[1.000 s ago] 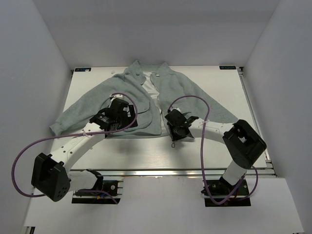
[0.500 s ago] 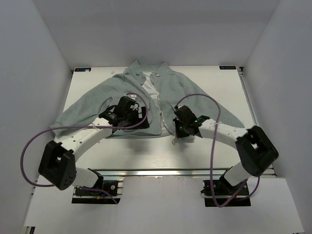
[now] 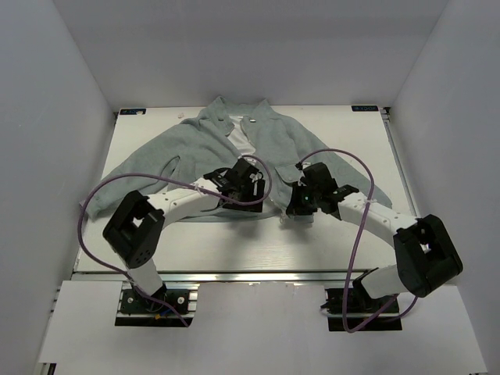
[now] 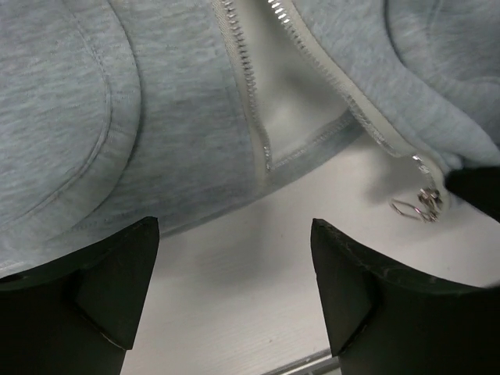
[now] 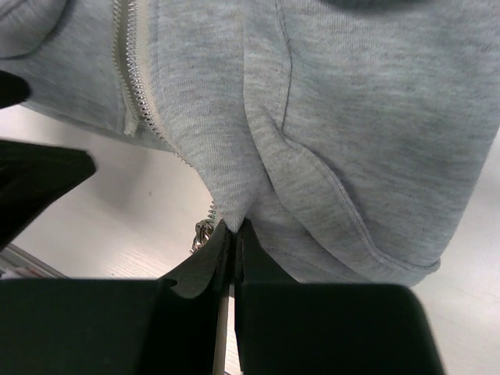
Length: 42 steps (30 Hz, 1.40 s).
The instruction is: Zip up the jacket
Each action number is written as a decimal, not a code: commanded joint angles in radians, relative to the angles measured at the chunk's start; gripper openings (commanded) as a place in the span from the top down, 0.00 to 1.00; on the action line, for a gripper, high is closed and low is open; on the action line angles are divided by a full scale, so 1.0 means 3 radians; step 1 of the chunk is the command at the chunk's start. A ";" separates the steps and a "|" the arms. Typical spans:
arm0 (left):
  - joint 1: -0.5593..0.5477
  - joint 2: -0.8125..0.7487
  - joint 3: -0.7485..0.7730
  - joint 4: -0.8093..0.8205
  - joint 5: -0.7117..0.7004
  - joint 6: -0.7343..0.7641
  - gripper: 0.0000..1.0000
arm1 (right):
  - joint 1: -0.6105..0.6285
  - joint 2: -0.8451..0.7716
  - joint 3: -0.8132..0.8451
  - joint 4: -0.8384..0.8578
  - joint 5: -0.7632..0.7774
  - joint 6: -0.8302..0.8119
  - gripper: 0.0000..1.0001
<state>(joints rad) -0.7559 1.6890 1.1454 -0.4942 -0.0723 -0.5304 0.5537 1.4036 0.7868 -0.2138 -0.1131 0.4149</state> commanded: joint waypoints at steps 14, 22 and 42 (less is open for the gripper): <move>-0.0022 0.0598 0.0354 -0.0127 -0.0475 -0.0160 0.28 | -0.0082 -0.0097 -0.0035 0.0125 -0.0165 -0.0064 1.00; -0.0027 0.0547 0.0283 0.0031 -0.0398 -0.0221 0.23 | -0.0087 -0.0087 -0.0066 0.0114 -0.0165 -0.0059 1.00; -0.0134 0.1018 0.0498 -0.0367 -0.0940 -0.0405 0.38 | -0.0117 -0.0021 -0.0148 0.0099 -0.0012 -0.0023 1.00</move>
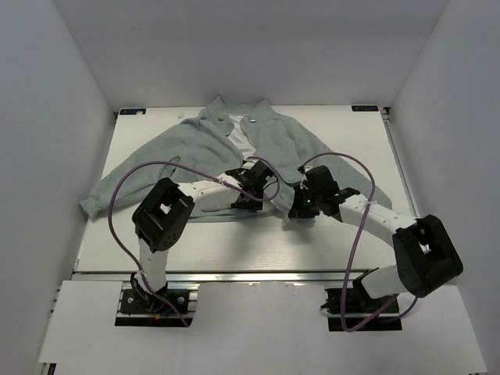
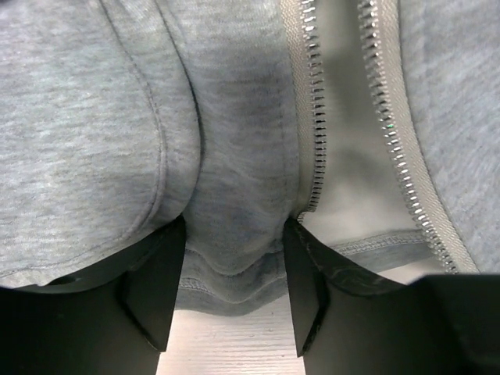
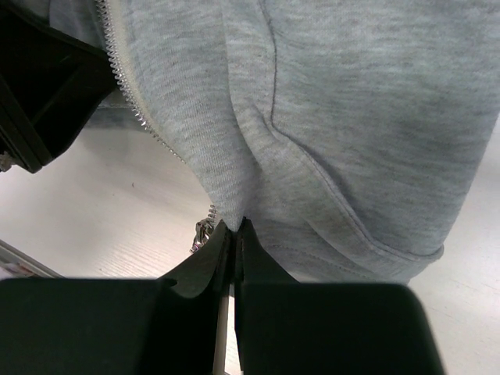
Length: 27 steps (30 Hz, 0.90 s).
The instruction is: Zip up the jacket
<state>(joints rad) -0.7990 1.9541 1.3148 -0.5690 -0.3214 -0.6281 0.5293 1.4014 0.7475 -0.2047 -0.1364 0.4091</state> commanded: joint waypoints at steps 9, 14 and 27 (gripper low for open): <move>0.0010 -0.0321 -0.0087 -0.0067 -0.0064 -0.0034 0.52 | -0.0128 0.0150 -0.0027 0.0094 0.0107 0.0007 1.00; 0.0015 -0.0388 -0.0026 -0.0133 -0.0105 -0.0033 0.53 | -0.0205 0.0232 -0.0012 0.0084 0.0143 0.0007 1.00; 0.0015 -0.0495 -0.0103 -0.0082 0.0110 0.0059 0.43 | -0.0302 0.0360 0.0004 0.0079 0.0097 0.0012 1.00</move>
<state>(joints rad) -0.7986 1.8946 1.2968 -0.6113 -0.3084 -0.6224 0.4461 1.4956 0.7410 -0.2012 -0.1127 0.4126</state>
